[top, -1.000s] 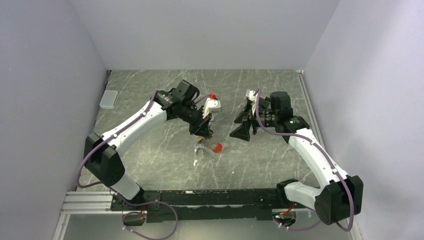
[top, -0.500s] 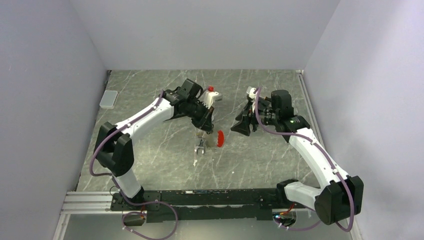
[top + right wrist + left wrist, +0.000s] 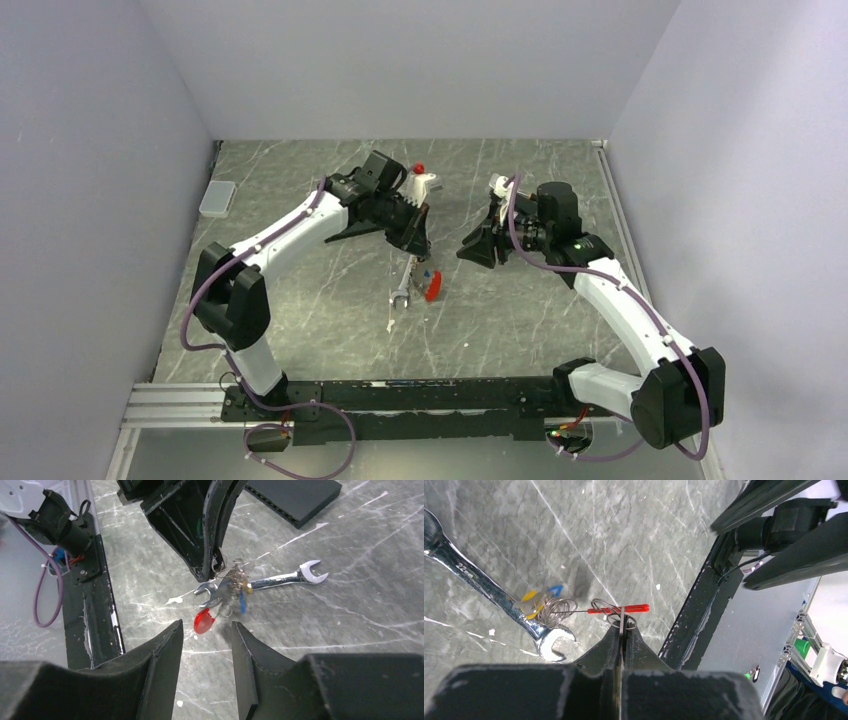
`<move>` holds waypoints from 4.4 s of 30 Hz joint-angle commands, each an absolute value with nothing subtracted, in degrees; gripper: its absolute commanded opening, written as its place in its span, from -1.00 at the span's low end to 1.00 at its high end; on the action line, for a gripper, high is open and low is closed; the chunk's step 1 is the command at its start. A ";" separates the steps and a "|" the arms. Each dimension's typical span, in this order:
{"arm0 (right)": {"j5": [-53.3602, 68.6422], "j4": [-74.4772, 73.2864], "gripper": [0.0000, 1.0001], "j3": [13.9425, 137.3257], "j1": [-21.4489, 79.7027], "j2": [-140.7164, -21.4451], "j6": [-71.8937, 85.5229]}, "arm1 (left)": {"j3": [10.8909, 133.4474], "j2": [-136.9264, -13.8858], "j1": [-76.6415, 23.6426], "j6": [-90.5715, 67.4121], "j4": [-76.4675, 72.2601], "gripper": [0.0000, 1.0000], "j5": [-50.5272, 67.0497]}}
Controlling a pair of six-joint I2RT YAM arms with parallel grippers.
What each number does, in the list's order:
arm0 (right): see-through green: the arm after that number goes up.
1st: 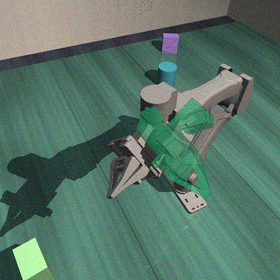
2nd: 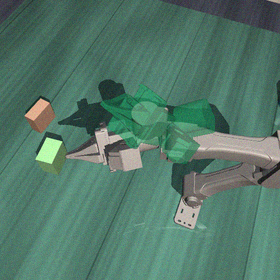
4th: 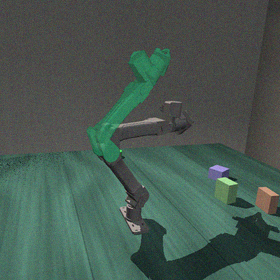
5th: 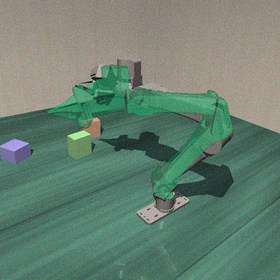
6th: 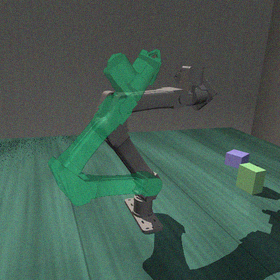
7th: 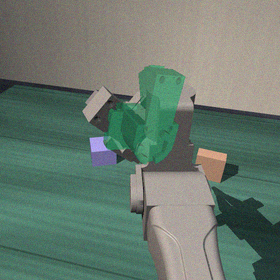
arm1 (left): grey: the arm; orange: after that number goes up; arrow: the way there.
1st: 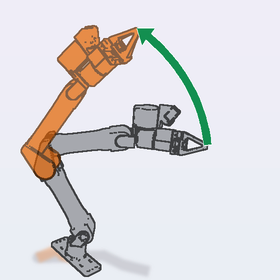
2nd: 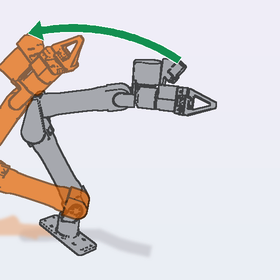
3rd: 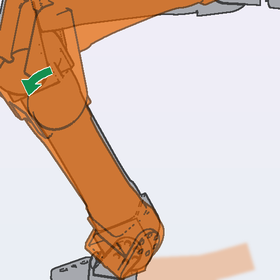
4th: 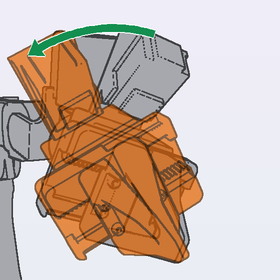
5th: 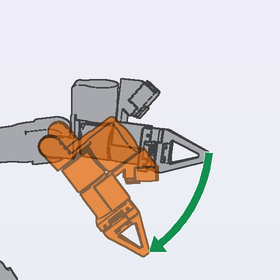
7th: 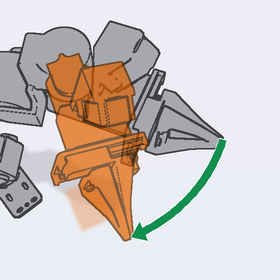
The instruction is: Remove the keys from the keyring
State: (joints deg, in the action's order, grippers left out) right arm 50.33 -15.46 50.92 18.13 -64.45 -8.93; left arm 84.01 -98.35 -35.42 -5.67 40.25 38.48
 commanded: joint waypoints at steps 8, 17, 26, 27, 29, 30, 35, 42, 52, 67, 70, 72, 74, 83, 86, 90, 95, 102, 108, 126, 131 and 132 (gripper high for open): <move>55.18 -8.14 -0.22 52.34 19.65 -66.31 -6.77 | 90.97 -95.93 -35.60 -4.94 44.79 -1.00 40.04; 54.94 -5.14 -0.29 52.07 21.66 -67.47 -6.21 | 91.48 -96.62 -35.60 -5.38 45.49 -1.00 43.64; 54.31 -1.33 -0.35 50.14 24.28 -69.55 -6.88 | 90.94 -96.52 -35.60 -4.00 45.52 -1.00 48.40; 54.36 -0.77 -0.36 49.92 24.41 -69.83 -6.69 | 90.79 -96.43 -35.57 -3.92 45.44 -1.00 48.64; 54.46 0.56 -0.36 49.48 24.43 -70.20 -6.03 | 90.57 -96.33 -35.65 -3.59 45.39 -1.00 48.85; 54.49 1.74 -0.36 49.22 24.43 -70.36 -5.64 | 90.53 -96.33 -35.68 -3.60 45.33 -1.00 48.75; 55.47 3.93 -0.37 48.37 24.43 -70.96 -4.64 | 90.56 -96.50 -35.71 -3.34 45.39 -1.00 50.71; 57.85 5.86 -0.37 47.59 24.52 -71.66 -3.60 | 90.61 -96.72 -35.77 -3.14 45.27 -1.00 52.35; 58.89 6.72 -0.37 46.99 24.70 -72.16 -3.59 | 91.14 -97.38 -35.86 -3.11 45.05 -1.00 53.48; 58.09 7.48 -0.37 45.73 24.70 -71.01 -4.35 | 90.71 -97.74 -35.77 -3.78 44.30 -1.00 54.49; 58.38 6.70 -0.37 45.56 24.70 -70.56 -4.97 | 90.71 -97.65 -35.61 -3.57 44.30 -1.00 53.35; 58.40 6.81 -0.37 45.25 24.70 -70.26 -5.03 | 90.49 -97.45 -35.43 -3.22 44.38 -1.00 52.60; 58.36 6.76 -0.37 45.01 24.68 -70.10 -5.36 | 90.01 -97.16 -35.29 -3.00 44.14 -1.00 51.86; 58.44 4.82 -1.00 44.65 24.52 -69.03 -8.47 | 88.37 -96.06 -33.98 -3.14 43.01 -1.00 53.09; 57.86 3.82 -1.00 44.96 24.43 -68.78 -10.10 | 87.91 -95.82 -33.76 -2.48 42.89 -1.00 54.62; 58.38 3.08 -1.00 45.34 24.42 -68.59 -10.74 | 87.89 -95.80 -33.67 -2.31 43.04 -1.00 54.66; 59.60 2.31 -1.00 45.13 24.34 -68.10 -12.09 | 88.04 -96.26 -33.30 -2.97 42.74 -1.00 54.00; 60.42 -1.72 -1.00 46.34 24.35 -67.02 -17.08 | 87.92 -97.87 -32.26 -4.71 42.02 -1.00 53.09; 60.05 -0.62 -1.00 47.02 24.43 -67.18 -19.85 | 87.13 -99.77 -32.34 -6.32 41.02 -1.00 53.48; 53.45 -5.73 -1.00 49.80 27.71 -68.11 -41.78 | 85.35 -101.46 -32.32 -7.80 39.56 -1.00 51.57; 47.09 -4.80 -1.00 47.35 28.82 -67.19 -46.53 | 85.08 -101.21 -32.43 -7.55 39.54 -1.00 52.31; 46.02 -4.24 -1.00 46.66 28.83 -67.15 -46.82 | 85.14 -100.98 -32.41 -7.56 39.62 -1.00 52.44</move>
State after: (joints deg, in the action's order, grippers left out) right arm 50.06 -7.22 46.85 28.14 -68.82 -41.08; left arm 85.38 -101.23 -32.64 -7.35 40.95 51.55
